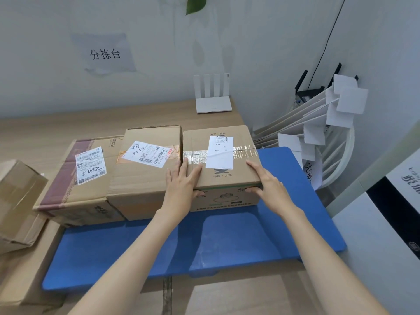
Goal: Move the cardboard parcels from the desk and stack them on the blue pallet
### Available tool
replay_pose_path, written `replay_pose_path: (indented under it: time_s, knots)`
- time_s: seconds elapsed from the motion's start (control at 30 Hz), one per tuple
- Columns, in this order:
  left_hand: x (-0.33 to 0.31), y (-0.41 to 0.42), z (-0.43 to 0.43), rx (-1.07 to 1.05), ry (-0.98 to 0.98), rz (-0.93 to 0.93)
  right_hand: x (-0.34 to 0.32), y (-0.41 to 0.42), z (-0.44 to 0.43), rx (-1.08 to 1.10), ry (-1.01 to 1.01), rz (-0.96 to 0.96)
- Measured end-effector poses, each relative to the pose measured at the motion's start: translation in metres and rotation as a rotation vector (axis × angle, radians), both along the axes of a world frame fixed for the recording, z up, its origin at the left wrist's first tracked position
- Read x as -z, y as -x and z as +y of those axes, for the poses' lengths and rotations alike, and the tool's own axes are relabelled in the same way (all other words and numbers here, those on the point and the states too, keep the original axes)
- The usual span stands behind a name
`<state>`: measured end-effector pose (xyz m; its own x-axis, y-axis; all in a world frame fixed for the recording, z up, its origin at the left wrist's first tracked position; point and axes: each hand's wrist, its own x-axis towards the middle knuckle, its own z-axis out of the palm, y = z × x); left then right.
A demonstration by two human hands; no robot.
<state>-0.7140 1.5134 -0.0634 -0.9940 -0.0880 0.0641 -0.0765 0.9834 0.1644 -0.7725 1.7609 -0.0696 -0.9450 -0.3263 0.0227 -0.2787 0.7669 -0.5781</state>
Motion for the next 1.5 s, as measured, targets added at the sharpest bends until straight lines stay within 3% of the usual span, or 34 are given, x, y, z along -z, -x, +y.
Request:
replay_pose_path:
  time_s: [0.37, 0.6, 0.7, 0.87, 1.2, 1.5]
  knots:
    - [-0.007, -0.004, 0.0, 0.007, -0.047, -0.005, -0.004, -0.002, -0.001, 0.008, -0.021, -0.036]
    - [-0.022, -0.003, -0.004, 0.031, -0.062, -0.104, -0.02, -0.003, -0.002, -0.021, -0.051, -0.081]
    - [-0.037, -0.004, -0.012, 0.042, -0.121, -0.139, -0.038, -0.001, -0.014, 0.025, -0.079, -0.023]
    - [-0.063, -0.014, -0.04, -0.012, -0.219, -0.016, -0.072, 0.004, -0.048, 0.031, -0.055, 0.108]
    - [-0.113, -0.087, -0.162, -0.24, -0.27, 0.197, -0.108, -0.019, -0.178, -0.147, 0.011, 0.186]
    - [-0.139, -0.234, -0.319, -0.478, -0.241, 0.286, -0.129, -0.114, -0.377, -0.397, 0.089, 0.231]
